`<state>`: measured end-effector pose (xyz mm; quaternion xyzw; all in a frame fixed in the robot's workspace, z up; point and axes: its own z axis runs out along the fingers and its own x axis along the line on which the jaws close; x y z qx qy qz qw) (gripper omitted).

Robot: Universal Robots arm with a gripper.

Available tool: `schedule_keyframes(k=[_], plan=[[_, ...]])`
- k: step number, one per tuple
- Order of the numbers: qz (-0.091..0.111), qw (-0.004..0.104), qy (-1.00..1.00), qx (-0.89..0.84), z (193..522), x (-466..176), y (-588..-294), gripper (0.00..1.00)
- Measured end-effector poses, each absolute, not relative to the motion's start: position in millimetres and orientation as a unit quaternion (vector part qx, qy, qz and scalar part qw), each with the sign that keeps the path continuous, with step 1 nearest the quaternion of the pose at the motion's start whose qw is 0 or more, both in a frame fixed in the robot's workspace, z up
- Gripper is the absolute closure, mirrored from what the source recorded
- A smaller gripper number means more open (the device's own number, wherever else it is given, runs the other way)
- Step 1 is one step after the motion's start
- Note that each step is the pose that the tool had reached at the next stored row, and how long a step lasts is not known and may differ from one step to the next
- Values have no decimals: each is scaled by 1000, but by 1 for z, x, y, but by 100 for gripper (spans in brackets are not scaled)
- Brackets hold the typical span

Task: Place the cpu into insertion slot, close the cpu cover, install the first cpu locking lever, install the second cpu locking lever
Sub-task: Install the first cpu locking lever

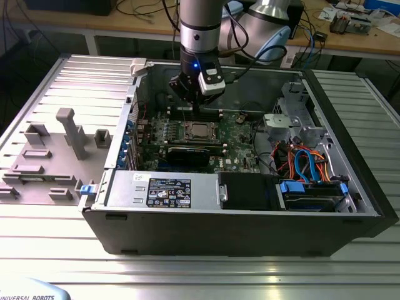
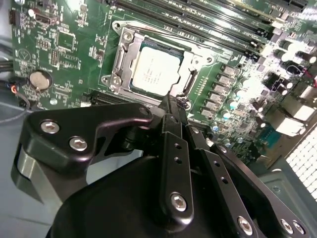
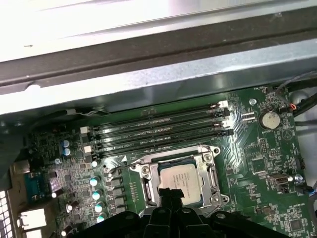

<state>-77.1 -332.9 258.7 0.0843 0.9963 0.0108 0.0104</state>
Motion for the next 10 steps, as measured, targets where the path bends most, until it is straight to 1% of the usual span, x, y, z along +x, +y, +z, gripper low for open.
schedule_keyframes(k=[10], plan=[[12, 9, 1000, -3, 259, -78, -333, 89]])
